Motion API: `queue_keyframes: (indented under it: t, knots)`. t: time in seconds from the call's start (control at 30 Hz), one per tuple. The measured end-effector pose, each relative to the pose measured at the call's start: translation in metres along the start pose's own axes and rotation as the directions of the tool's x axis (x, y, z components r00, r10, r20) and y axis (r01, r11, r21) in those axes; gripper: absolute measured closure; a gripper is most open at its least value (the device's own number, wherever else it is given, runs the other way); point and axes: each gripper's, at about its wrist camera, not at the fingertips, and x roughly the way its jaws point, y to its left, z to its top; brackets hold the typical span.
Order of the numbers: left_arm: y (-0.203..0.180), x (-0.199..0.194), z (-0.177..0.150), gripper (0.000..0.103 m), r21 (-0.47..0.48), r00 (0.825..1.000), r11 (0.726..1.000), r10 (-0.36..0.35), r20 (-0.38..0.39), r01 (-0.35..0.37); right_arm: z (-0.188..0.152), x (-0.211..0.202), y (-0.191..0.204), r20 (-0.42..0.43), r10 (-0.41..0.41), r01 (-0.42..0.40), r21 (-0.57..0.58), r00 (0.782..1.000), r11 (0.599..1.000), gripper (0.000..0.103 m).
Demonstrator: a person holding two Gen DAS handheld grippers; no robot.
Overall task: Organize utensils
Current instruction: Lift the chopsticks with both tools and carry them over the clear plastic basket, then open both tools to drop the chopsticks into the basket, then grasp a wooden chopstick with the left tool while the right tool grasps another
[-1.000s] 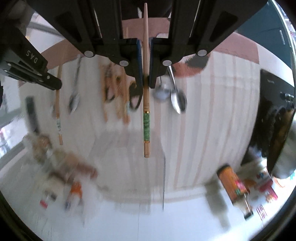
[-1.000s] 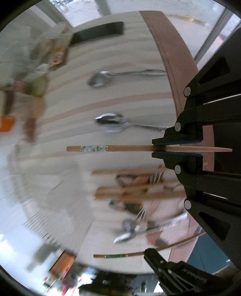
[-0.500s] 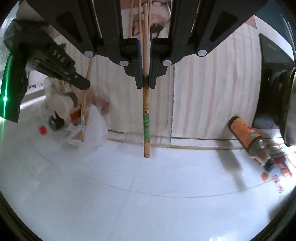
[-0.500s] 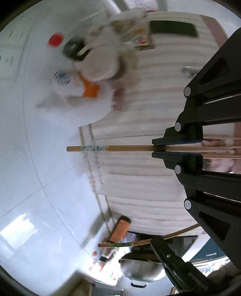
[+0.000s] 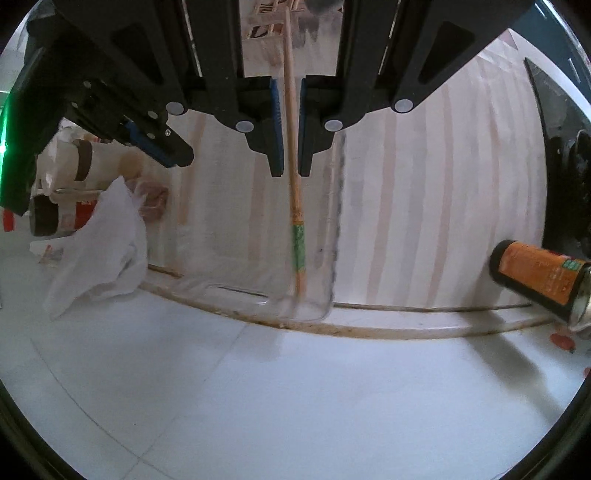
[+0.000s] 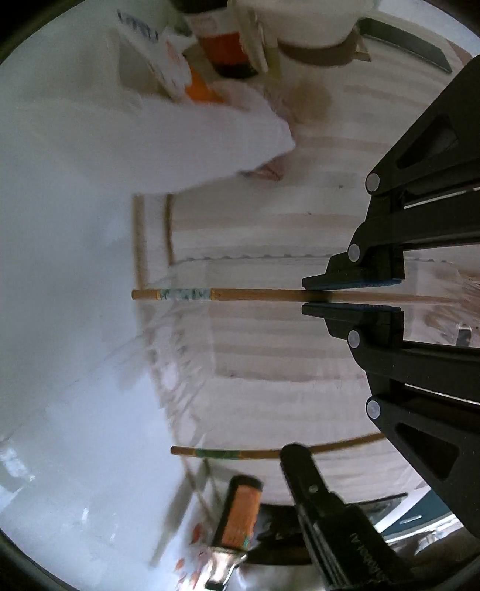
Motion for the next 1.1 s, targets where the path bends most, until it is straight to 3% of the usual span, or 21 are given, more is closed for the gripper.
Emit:
queue_keyframes:
  t: [0.07,0.17,0.23,0.3,0.33,0.37,0.4,0.47,0.6,0.73,0.8,0.87,1.0,1.07,1.1]
  knots:
    - [0.003,-0.006,-0.007,0.091,0.006,0.999,0.999,0.046,0.029,-0.047,-0.005,-0.001,-0.005,0.013,0.014,-0.014,0.013,1.000,1.000,0.069]
    - [0.006,-0.020,-0.024,0.067,0.017,0.987,0.992,0.126,0.099,-0.128,-0.016,-0.018,-0.011,0.065,-0.004,0.003,0.025,0.998,1.000,0.068]
    - [0.008,-0.031,-0.032,0.041,0.027,0.975,0.983,0.176,0.137,-0.181,-0.026,-0.032,-0.015,0.096,-0.024,0.021,0.027,0.995,0.999,0.068]
    - [0.010,-0.042,-0.048,0.037,0.028,0.955,0.973,0.218,0.201,-0.228,-0.042,-0.049,-0.019,0.144,-0.060,0.056,0.030,0.988,0.998,0.064]
    - [0.012,-0.047,-0.056,0.029,0.024,0.947,0.971,0.227,0.229,-0.239,-0.049,-0.056,-0.020,0.157,-0.076,0.072,0.034,0.985,0.997,0.059]
    - [0.013,-0.050,-0.064,0.020,0.021,0.941,0.970,0.229,0.250,-0.242,-0.057,-0.063,-0.021,0.172,-0.084,0.078,0.039,0.981,0.996,0.056]
    - [0.017,-0.052,-0.074,0.001,0.014,0.936,0.970,0.229,0.267,-0.241,-0.068,-0.069,-0.024,0.192,-0.092,0.084,0.048,0.977,0.995,0.053]
    - [0.022,-0.054,-0.094,0.000,0.001,0.936,0.974,0.218,0.278,-0.227,-0.089,-0.080,-0.030,0.223,-0.104,0.092,0.063,0.969,0.994,0.040]
    - [0.032,-0.045,-0.132,0.000,-0.012,0.931,0.969,0.241,0.273,-0.247,-0.132,-0.082,-0.039,0.223,-0.118,0.100,0.091,0.968,0.991,0.039]
    - [0.035,-0.024,-0.173,0.000,0.016,0.928,0.954,0.288,0.238,-0.300,-0.180,-0.061,-0.047,0.167,-0.115,0.096,0.119,0.979,0.988,0.039]
    - [0.038,-0.013,-0.191,0.000,0.036,0.932,0.951,0.294,0.213,-0.308,-0.202,-0.045,-0.051,0.122,-0.093,0.078,0.123,0.988,0.989,0.043]
    - [0.042,0.003,-0.209,0.000,0.046,0.943,0.953,0.287,0.171,-0.298,-0.223,-0.022,-0.049,0.054,-0.067,0.060,0.118,0.996,0.991,0.061]
    - [0.048,0.031,-0.233,0.024,0.058,0.978,0.978,0.198,0.066,-0.202,-0.254,0.015,-0.044,-0.030,-0.015,0.018,0.108,0.999,0.994,0.073]
    - [0.044,0.044,-0.241,0.042,0.068,0.994,0.991,0.113,0.008,-0.113,-0.263,0.029,-0.040,-0.057,0.004,0.001,0.099,0.998,0.995,0.076]
    - [0.042,0.049,-0.244,0.063,0.065,0.996,0.995,0.082,-0.018,-0.081,-0.266,0.034,-0.038,-0.068,0.005,0.001,0.091,0.998,0.996,0.077]
